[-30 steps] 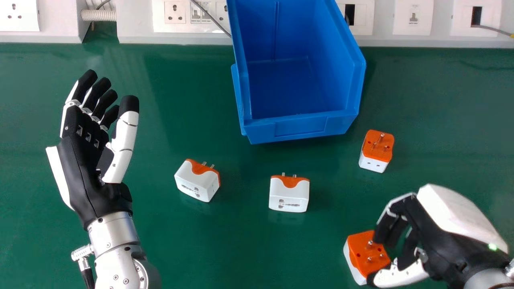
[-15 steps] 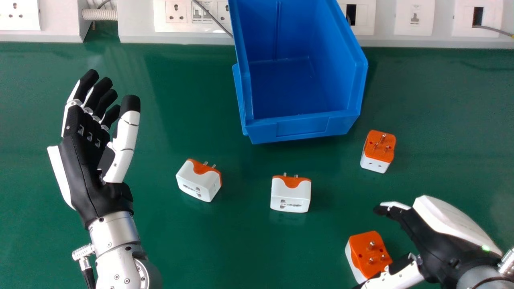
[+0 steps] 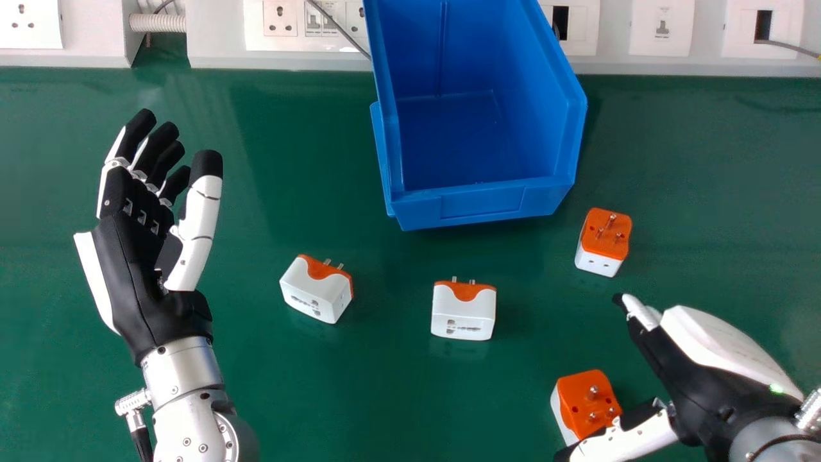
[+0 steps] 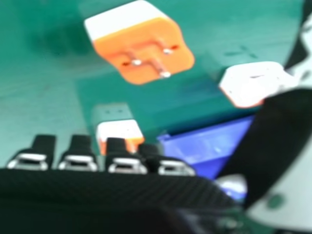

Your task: Pick all objects and put in blue box

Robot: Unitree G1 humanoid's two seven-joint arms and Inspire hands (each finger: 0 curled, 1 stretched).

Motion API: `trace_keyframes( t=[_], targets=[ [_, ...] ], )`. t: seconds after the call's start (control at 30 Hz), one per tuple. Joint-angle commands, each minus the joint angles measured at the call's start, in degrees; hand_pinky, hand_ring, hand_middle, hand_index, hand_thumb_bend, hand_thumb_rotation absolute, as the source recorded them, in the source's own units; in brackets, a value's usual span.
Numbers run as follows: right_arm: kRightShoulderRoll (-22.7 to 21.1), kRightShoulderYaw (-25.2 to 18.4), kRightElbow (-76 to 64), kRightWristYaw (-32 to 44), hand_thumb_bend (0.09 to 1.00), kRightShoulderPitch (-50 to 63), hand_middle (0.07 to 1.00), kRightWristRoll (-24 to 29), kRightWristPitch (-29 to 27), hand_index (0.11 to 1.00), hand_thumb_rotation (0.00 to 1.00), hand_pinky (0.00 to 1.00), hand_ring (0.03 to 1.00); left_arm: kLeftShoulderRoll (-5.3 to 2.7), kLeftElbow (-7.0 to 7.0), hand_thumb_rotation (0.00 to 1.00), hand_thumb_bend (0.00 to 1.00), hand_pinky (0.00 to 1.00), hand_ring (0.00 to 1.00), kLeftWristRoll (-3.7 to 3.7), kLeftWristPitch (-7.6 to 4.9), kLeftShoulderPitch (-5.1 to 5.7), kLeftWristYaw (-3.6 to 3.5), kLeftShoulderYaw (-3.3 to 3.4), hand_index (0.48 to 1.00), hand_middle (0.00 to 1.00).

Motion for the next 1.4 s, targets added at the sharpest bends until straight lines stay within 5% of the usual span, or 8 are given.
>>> trace_keyframes(
  t=[0.0, 0.47, 0.73, 1.07, 1.27, 1.3, 1.37],
  targets=[
    [0.8, 0.3, 2.4, -2.1, 0.997, -0.7, 0.996, -0.4, -0.5, 0.996, 0.35, 0.99, 0.996, 0.01, -1.19, 0.40, 0.69, 0.79, 0.81, 0.99, -0.56, -0.76, 0.31, -0.39, 0.799, 0.80],
    [6.9, 6.0, 32.8, -16.3, 1.000, -8.6, 0.999, 0.2, 6.7, 0.999, 0.28, 0.99, 0.999, 0.05, -1.38, 0.39, 0.69, 0.79, 0.81, 0.90, -0.95, -0.29, 0.16, -0.37, 0.799, 0.80],
    [5.1, 8.0, 34.2, -16.0, 1.000, -10.3, 1.000, 3.0, 8.1, 1.000, 0.16, 0.88, 1.000, 0.09, -1.51, 0.39, 0.69, 0.79, 0.80, 0.72, -0.64, -0.18, 0.04, -0.30, 0.799, 0.80],
    [1.8, 9.8, 33.8, -17.1, 1.000, -9.8, 1.000, 4.7, 7.4, 1.000, 0.12, 0.81, 0.995, 0.04, -2.02, 0.39, 0.69, 0.79, 0.80, 0.86, -0.38, -0.07, 0.30, -0.41, 0.799, 0.80],
    [0.2, 9.9, 33.5, -19.2, 0.936, -9.3, 0.920, 7.5, 5.9, 0.973, 0.08, 0.67, 0.859, 0.14, -1.80, 0.39, 0.68, 0.79, 0.80, 0.83, -0.61, -0.23, 0.20, -0.44, 0.799, 0.80],
    [0.2, 9.5, 33.4, -20.3, 0.854, -9.2, 0.842, 8.5, 5.5, 0.943, 0.06, 0.59, 0.770, 0.16, -1.70, 0.39, 0.68, 0.78, 0.80, 0.84, -0.63, -0.28, 0.23, -0.41, 0.799, 0.80],
    [0.1, 8.9, 33.0, -23.1, 0.854, -8.6, 0.842, 11.0, 4.0, 0.943, 0.06, 0.59, 0.770, 0.15, -1.66, 0.39, 0.68, 0.78, 0.80, 0.94, -0.55, -0.35, 0.39, -0.38, 0.799, 0.80]
  ],
)
